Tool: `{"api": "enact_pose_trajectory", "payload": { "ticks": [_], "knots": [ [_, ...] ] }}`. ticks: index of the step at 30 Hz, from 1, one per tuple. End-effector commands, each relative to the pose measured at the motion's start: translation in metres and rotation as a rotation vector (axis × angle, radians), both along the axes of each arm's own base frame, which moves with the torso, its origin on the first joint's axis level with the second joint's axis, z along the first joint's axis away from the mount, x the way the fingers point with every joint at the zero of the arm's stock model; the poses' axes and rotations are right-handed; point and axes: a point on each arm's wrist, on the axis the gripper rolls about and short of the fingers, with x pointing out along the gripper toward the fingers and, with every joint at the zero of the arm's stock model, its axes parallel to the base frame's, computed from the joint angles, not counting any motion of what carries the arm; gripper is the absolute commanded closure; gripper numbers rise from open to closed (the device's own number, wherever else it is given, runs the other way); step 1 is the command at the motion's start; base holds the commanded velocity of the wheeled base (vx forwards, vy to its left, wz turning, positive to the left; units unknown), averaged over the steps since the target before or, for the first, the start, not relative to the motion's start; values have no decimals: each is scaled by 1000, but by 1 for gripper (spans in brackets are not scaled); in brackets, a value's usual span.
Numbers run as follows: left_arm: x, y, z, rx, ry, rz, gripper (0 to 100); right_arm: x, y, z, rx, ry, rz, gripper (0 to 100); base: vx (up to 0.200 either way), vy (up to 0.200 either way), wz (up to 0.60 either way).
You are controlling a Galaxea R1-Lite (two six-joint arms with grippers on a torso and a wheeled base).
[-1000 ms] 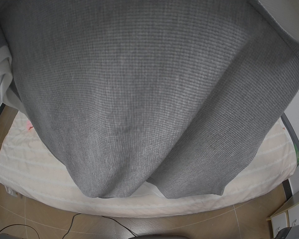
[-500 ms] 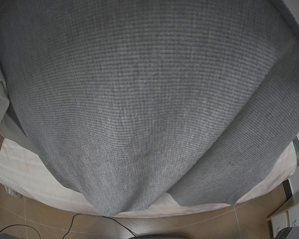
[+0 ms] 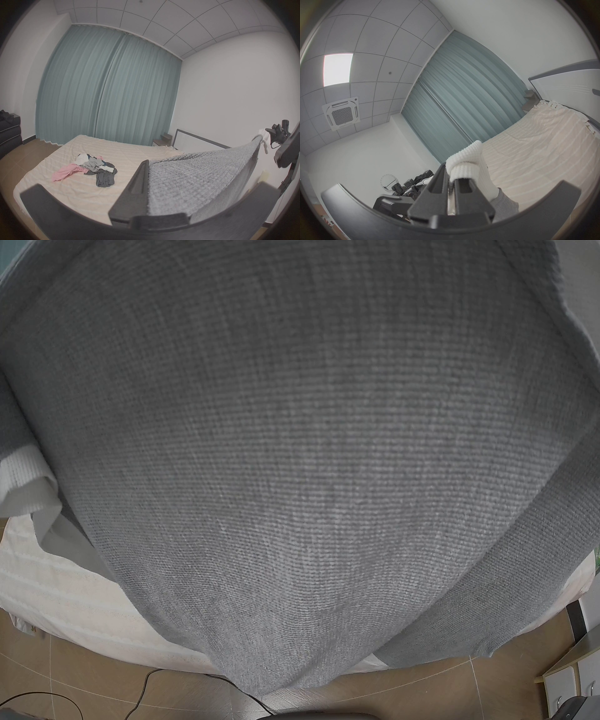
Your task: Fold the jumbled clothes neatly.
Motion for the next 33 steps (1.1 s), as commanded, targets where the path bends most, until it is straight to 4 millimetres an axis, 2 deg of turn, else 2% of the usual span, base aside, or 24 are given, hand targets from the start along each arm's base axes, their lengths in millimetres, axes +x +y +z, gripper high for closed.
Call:
{"api": "enact_pose_trajectory", "payload": {
  "ticks": [1,7,8,9,11,12,13,16,18,21,22,23,24,26,28,29,30,33],
  "knots": [
    [19,-14,-21,43,95,5,100,27,10,-3,-23,74,-20,100,0,0,0],
    [51,-23,-43,90,216,20,100,71,22,-9,-49,173,-81,100,0,0,0],
    [51,-23,-43,90,216,20,100,71,22,-9,-49,173,-81,100,0,0,0],
    [66,-23,-49,106,255,35,100,87,25,-11,-55,195,-91,100,0,0,0],
    [84,-22,-53,112,284,72,100,106,29,-13,-59,210,-102,100,0,0,0],
    [85,-22,-54,111,286,75,100,107,30,-13,-59,212,-104,100,0,0,0],
    [105,-25,-58,107,291,102,100,126,34,-17,-67,233,-105,100,0,0,0],
    [128,-29,-60,75,271,122,100,149,40,-23,-75,256,-109,100,0,0,0],
    [160,-36,-62,39,225,141,100,178,47,-28,-77,270,-110,100,0,0,0],
    [186,-41,-63,25,198,157,100,201,50,-33,-78,278,-124,100,0,0,0],
    [204,-44,-66,22,196,169,100,218,53,-36,-75,275,-133,100,0,0,0],
    [214,-46,-68,22,197,174,100,227,54,-39,-75,275,-134,100,0,0,0],
    [236,-50,-72,25,209,182,100,248,57,-44,-73,274,-145,100,0,0,0],
    [246,-52,-75,25,215,183,100,258,58,-48,-74,279,-146,100,0,0,0],
    [268,-58,-79,11,224,184,100,280,62,-58,-77,289,-151,100,0,0,0],
    [274,-60,-81,7,226,185,100,284,62,-60,-77,291,-152,100,0,0,0],
    [291,-64,-84,-18,223,192,100,302,65,-69,-76,295,-157,100,0,0,0],
    [328,-66,-91,-53,186,248,100,339,67,-88,-68,275,-173,100,0,0,0]
  ]
}}
